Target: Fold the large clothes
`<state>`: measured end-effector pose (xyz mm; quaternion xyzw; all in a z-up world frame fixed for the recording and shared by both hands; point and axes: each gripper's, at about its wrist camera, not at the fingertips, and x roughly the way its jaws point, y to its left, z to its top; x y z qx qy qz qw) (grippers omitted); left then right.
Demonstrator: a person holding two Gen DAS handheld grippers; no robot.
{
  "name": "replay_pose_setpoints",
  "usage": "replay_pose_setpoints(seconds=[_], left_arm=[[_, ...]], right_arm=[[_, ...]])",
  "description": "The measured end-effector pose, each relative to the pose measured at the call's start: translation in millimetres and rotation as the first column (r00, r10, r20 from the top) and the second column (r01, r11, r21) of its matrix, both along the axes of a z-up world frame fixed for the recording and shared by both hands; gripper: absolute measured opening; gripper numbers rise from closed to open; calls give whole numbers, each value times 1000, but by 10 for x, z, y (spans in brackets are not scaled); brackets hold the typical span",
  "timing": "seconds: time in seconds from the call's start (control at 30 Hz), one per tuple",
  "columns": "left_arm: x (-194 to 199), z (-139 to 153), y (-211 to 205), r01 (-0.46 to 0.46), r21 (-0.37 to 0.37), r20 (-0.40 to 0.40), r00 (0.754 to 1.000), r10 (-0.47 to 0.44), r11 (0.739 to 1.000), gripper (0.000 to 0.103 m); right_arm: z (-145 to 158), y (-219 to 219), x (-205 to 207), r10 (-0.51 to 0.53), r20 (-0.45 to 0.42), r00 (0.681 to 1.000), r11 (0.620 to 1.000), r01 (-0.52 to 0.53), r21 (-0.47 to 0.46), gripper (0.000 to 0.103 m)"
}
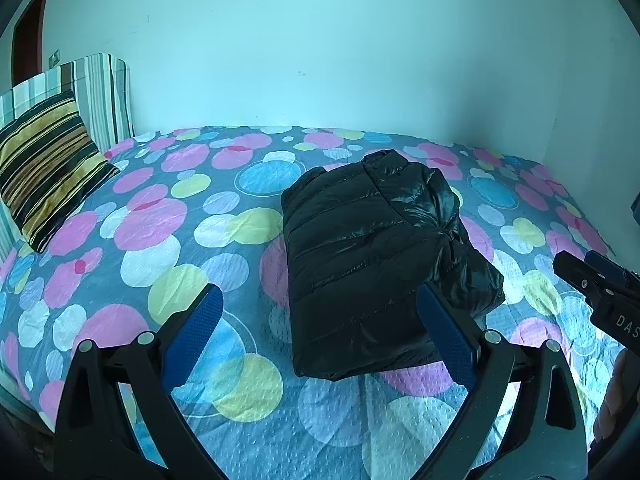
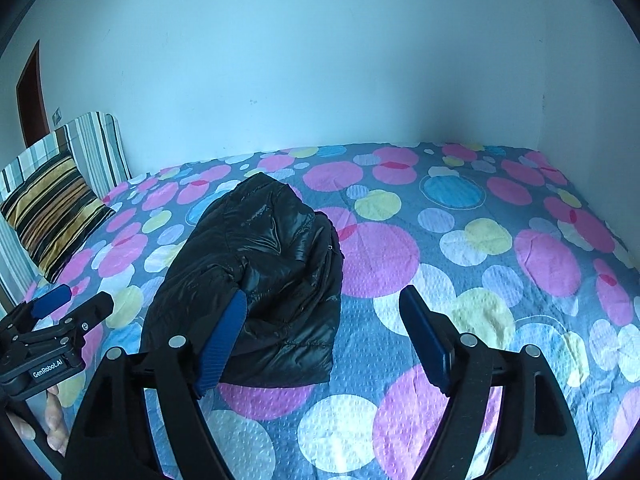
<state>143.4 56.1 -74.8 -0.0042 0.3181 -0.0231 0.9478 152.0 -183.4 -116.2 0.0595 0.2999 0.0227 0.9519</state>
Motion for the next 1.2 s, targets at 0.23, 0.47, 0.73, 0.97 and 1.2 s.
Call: replay_pose_setpoints(seconds=[0.23,0.47,0.73,0.97,1.2], left_arm=[[-79,21,-2,-11,-8,5,1000,11,1000,97],[-140,69,-25,-18,-2,22,1000,18,1000,97],[-223,127,-43,-29,-1,41,999,29,1000,98],[-262,158,-56,-36,10,53,998,35,999,98],[-321,162,-70,-41,20,61,997,39,999,98]], right_arm=[[-25,55,-58,6,2,1000,1000,-6,-11,77],[-13,68,-101,10,11,1000,1000,-10,-16,77],[14,68,-152,7,25,1000,1000,-7,-26,78],[22,65,-157,8,24,1000,1000,-8,-25,78],[25,70,-183,12,25,1000,1000,-12,-27,78]])
